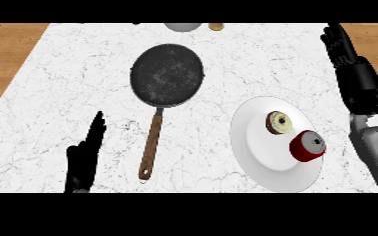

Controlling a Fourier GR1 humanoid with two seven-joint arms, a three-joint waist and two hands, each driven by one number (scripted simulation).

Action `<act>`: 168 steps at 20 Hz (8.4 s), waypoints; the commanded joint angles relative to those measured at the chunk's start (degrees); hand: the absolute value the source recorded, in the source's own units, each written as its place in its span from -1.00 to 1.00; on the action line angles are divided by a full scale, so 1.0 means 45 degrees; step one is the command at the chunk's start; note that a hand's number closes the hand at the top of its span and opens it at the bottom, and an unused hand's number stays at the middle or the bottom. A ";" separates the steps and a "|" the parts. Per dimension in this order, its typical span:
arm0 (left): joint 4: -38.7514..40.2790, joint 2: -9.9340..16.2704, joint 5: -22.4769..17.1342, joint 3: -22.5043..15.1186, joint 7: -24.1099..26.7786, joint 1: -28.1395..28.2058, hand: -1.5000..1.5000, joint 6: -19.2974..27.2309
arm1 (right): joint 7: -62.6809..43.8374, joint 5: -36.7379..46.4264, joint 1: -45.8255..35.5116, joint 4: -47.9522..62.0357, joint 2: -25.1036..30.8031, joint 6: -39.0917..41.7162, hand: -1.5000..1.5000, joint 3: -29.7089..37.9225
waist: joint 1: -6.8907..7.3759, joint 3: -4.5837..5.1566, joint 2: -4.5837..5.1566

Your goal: Pick the cupcake from the plate and place it in the pan

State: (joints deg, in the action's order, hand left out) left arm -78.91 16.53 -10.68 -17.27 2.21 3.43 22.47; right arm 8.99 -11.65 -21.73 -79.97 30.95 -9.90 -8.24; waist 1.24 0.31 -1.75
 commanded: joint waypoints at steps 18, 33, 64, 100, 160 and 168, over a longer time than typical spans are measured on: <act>-0.1660 0.2446 0.1049 0.0245 -0.1180 -0.0174 0.00 -0.0739 | -0.8577 0.3601 0.5627 -0.0072 0.0167 -0.7987 -1.00 -0.0439 | -0.0590 0.0029 0.0286; -0.2566 0.2767 0.0779 0.0723 -0.2072 -0.0505 0.00 -0.1958 | -1.7134 0.2485 0.0909 -0.3492 0.2999 -0.1626 -1.00 -0.1367 | -0.0029 -0.0055 0.0407; -0.2804 0.2118 0.1730 0.1229 -0.2018 -0.0100 0.00 -0.2253 | -1.9637 0.0578 -0.4317 0.3864 -0.0122 0.2311 -1.00 -0.3916 | -0.0031 -0.0056 0.0401; -0.3223 0.0785 0.2968 0.2047 -0.2278 0.0485 0.00 -0.3117 | -1.5995 0.3194 -0.2389 0.6652 -0.2913 0.1122 1.00 -0.2480 | -0.0178 -0.0071 0.0388; -0.2808 -0.0173 0.3876 0.1516 -0.2371 -0.1662 0.00 -0.4393 | -0.5365 0.6234 -1.0120 1.4136 -0.6876 -0.0365 -1.00 -0.1393 | 0.2034 -0.0100 0.1181; -0.2326 -0.0172 0.3784 0.1708 -0.2505 -0.1927 0.00 -0.4498 | -0.3438 0.4215 -0.9901 1.3558 -0.6877 -0.2101 -1.00 -0.0123 | 0.2091 -0.0106 0.1112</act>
State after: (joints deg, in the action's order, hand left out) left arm -89.71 15.76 6.60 -9.69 -8.54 -4.69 2.65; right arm -10.62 10.95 -66.80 -17.90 0.01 -15.21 -11.28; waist 10.60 -0.13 3.35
